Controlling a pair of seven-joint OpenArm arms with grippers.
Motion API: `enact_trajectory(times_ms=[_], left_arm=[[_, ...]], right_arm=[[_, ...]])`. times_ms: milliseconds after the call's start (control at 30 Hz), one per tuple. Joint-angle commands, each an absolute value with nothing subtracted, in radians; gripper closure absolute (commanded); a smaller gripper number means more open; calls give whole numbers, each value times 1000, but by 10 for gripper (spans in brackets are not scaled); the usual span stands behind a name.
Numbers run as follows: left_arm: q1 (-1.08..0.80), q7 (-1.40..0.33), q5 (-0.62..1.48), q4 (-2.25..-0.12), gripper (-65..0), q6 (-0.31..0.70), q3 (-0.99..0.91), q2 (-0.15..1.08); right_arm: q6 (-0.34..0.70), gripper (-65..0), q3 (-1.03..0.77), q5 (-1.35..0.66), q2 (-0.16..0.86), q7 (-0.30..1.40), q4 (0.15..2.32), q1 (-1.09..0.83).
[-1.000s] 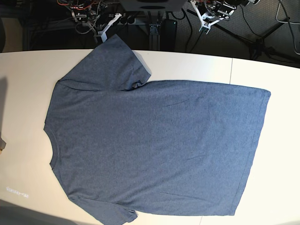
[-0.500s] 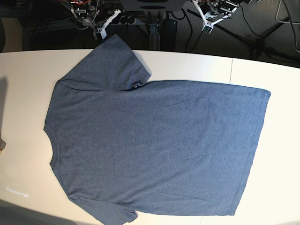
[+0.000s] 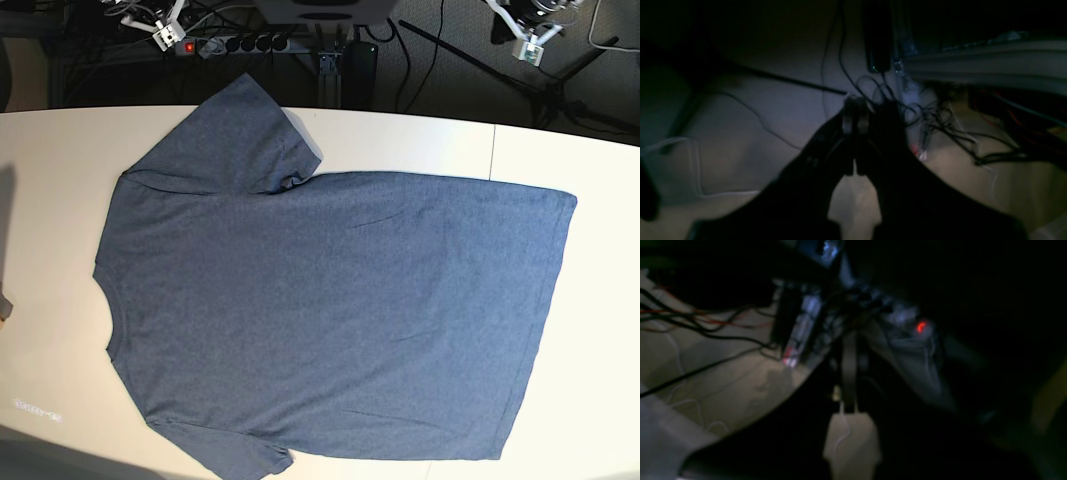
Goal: Fold the T-shirt properly
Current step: 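Move both grippers out from rest toward the shirt's shoulders, then lower the right gripper onto the sleeve near it and grasp the edge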
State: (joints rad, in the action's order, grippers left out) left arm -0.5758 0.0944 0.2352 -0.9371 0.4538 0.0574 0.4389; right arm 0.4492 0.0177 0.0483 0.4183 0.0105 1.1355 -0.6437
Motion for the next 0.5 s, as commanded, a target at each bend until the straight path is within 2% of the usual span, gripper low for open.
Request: enact_trajectory(times_ms=[0, 267, 467], left_arm=[[-612, 113, 255, -999, 0, 469, 39, 467], [-882, 112, 235, -1500, 0, 468, -67, 598], [-1045, 110, 129, -1824, 0, 418, -173, 673]], right_arm=[[443, 0, 12, 41, 458, -3, 1206, -687], [445, 0, 8, 46, 681, -3, 1716, -942], [445, 0, -75, 90, 802, 1, 1951, -1029]])
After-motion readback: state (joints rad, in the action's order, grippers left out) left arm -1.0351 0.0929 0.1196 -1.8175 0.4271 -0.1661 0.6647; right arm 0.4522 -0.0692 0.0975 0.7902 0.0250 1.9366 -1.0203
